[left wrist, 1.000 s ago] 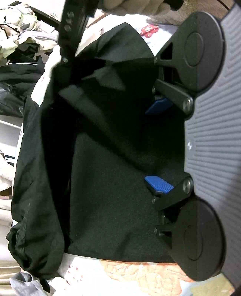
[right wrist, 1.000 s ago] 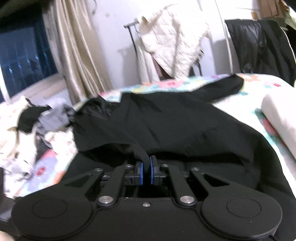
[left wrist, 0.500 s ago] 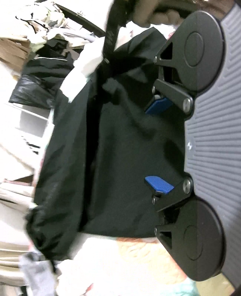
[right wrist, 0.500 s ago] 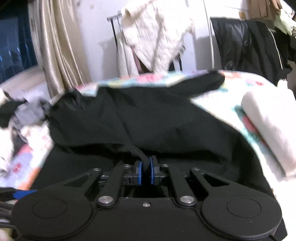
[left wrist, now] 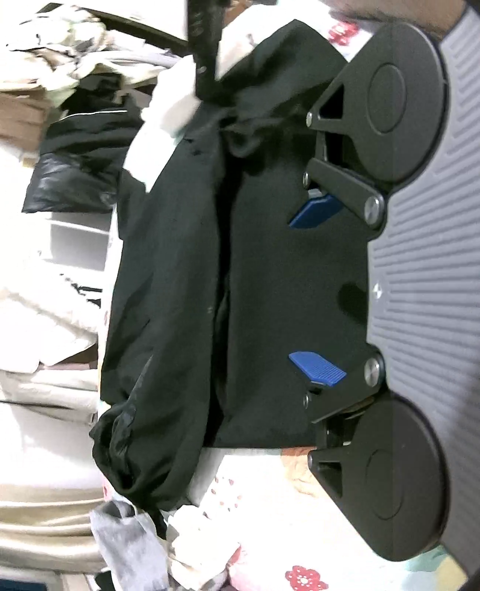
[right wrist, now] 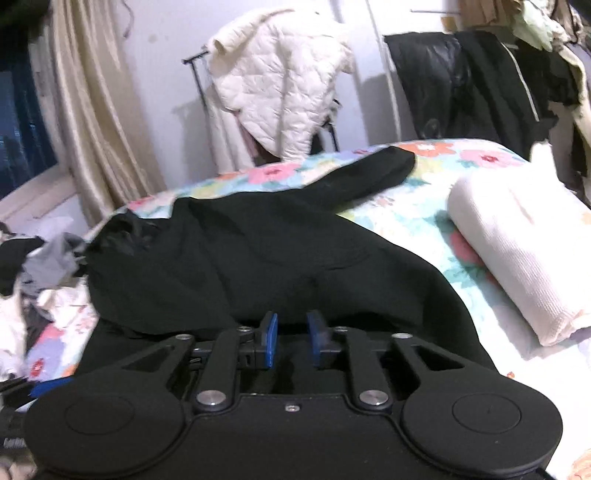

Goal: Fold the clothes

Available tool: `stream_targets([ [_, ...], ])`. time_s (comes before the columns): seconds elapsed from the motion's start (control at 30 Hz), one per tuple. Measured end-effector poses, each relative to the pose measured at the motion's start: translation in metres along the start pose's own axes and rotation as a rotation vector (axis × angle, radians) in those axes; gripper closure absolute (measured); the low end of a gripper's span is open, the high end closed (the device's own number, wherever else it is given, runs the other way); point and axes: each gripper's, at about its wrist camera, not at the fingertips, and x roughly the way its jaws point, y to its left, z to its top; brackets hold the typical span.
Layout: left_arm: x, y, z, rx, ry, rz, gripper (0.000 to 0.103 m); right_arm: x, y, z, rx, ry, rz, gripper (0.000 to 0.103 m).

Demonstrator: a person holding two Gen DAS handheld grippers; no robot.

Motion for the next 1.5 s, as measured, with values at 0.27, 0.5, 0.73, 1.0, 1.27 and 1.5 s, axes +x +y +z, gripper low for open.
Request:
stream_targets([
  [0.27, -0.005, -0.002, -0.001, 0.022, 0.103, -0.059, 0.022, -0.011, -0.012, -0.008, 0.087, 0.140, 0.076, 0.044],
  [0.5, 0.030, 0.008, -0.025, 0.019, 0.329, 0.120, 0.000, 0.057, 0.021, -0.042, -0.121, 0.406, 0.013, 0.039],
  [0.73, 0.011, 0.030, -0.013, -0.058, 0.235, 0.185, 0.063, 0.035, 0.058, -0.042, -0.436, 0.264, -0.151, 0.099],
  [1.0, -0.046, 0.110, 0.015, -0.484, -0.032, 0.197, 0.037, 0.010, 0.090, -0.031, -0.567, 0.213, -0.234, 0.064],
  [1.27, 0.014, 0.149, 0.086, -0.411, -0.140, 0.289, 0.014, -0.006, 0.094, 0.052, -0.359, -0.003, 0.228, 0.053],
  [1.5, 0.102, 0.227, 0.092, -0.567, -0.022, 0.301, 0.014, 0.078, 0.140, 0.074, -0.493, 0.050, 0.343, 0.053],
])
